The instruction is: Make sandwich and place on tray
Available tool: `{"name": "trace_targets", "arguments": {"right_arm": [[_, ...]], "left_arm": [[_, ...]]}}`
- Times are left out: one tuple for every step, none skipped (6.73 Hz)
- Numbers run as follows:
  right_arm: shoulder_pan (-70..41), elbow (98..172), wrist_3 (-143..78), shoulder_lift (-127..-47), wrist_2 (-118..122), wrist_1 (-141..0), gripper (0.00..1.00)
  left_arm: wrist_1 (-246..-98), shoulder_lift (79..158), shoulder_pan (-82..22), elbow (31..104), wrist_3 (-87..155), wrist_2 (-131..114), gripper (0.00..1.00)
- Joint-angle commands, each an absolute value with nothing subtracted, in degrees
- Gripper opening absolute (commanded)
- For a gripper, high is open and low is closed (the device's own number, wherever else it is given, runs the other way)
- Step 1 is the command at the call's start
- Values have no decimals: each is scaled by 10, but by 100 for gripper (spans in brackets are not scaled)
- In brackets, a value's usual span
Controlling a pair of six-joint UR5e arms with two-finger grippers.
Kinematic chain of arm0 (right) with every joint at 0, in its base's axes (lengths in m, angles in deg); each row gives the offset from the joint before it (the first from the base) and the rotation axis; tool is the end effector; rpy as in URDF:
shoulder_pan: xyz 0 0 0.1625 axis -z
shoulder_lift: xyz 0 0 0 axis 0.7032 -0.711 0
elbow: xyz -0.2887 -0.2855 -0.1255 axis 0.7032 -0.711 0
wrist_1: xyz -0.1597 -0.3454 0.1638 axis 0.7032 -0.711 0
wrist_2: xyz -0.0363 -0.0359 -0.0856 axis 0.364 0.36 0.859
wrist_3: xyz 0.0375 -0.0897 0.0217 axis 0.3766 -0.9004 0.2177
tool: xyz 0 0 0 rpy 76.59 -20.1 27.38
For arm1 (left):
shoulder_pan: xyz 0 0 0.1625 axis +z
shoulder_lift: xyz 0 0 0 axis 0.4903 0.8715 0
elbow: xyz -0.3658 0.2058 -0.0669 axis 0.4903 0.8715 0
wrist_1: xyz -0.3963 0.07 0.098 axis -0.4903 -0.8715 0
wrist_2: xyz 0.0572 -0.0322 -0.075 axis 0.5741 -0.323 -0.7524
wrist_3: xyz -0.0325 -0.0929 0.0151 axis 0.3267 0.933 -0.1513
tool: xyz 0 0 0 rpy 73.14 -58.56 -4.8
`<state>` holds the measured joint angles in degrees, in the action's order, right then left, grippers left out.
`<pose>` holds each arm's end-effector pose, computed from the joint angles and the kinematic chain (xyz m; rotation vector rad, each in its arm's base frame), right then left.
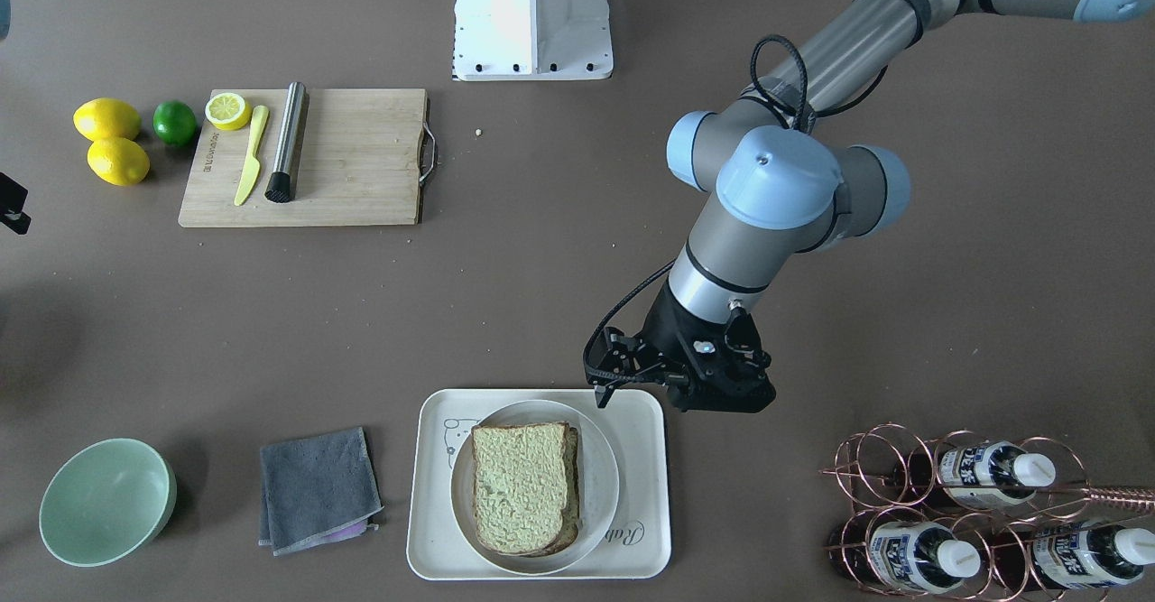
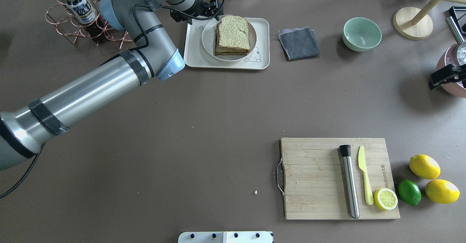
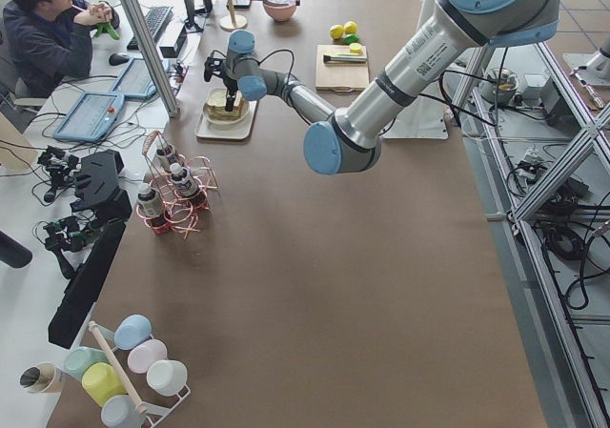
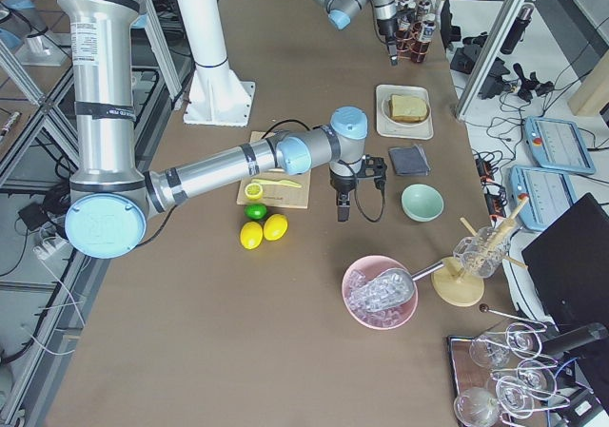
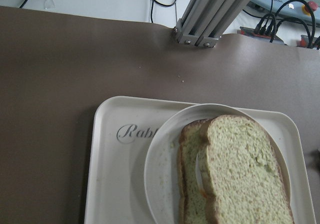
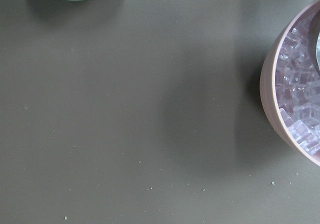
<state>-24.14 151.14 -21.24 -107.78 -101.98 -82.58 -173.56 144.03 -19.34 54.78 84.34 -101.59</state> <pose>-0.1081 -0.4814 0.5024 0.0406 -0.7231 -0.0040 0.4299 -0.6279 0.2042 0.3148 1.0737 -0.1398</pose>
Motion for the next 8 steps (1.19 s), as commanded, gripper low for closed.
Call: {"name": "trace_targets", "arguments": {"right_arm": [[-241, 1502, -214, -1085, -1022, -827, 100], [-250, 1501, -216, -1091, -1022, -826, 100], [-268, 1501, -261, -1105, -1021, -827, 100], [-316, 1499, -336, -1131, -1027, -829, 100], [-359, 1496, -397, -1153, -1028, -834, 100], [-380, 1496, -431, -1174, -1029, -834, 100], [-390, 1495, -445, -1182, -1041, -833, 100], [-390, 1494, -446, -1182, -1042, -833, 100]], "left_arm": [[-1659, 1290, -215, 770, 811, -1057, 97], [-1602, 1229, -242, 842, 722, -1080, 98], [-1579, 1164, -286, 891, 648, -1111, 98], [-1578, 1112, -357, 891, 547, -1167, 97], [-1576, 1060, -418, 883, 428, -1210, 97], [-1576, 995, -467, 869, 307, -1216, 98], [-1575, 971, -519, 826, 205, -1239, 98], [-1575, 963, -565, 770, 105, -1266, 98]]}}
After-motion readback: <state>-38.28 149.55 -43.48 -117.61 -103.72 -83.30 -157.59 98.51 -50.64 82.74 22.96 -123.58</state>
